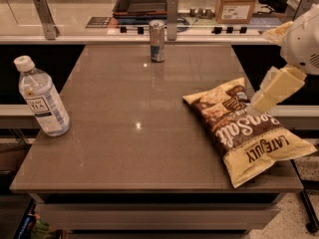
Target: Move redbull can near blue plastic bottle
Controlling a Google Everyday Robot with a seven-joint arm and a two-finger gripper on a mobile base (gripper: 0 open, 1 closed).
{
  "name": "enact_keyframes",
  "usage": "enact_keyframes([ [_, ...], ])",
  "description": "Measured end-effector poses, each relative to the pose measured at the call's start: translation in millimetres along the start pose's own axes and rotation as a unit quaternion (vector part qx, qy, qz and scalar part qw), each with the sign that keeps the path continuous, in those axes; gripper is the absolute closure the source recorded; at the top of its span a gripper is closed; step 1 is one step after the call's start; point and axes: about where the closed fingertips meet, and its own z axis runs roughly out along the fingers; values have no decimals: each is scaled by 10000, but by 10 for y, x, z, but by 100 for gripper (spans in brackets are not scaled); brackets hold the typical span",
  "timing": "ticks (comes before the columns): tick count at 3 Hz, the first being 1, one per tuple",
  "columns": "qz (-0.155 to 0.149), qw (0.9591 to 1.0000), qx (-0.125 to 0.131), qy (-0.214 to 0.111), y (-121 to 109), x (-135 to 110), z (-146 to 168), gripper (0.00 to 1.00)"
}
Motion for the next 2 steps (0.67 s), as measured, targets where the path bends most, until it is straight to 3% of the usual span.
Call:
enact_keyframes([
  [1, 387, 9961, 522, -596, -343, -112, 140, 0],
  [2, 860, 9870, 752, -1133, -581, -224, 372, 0],
])
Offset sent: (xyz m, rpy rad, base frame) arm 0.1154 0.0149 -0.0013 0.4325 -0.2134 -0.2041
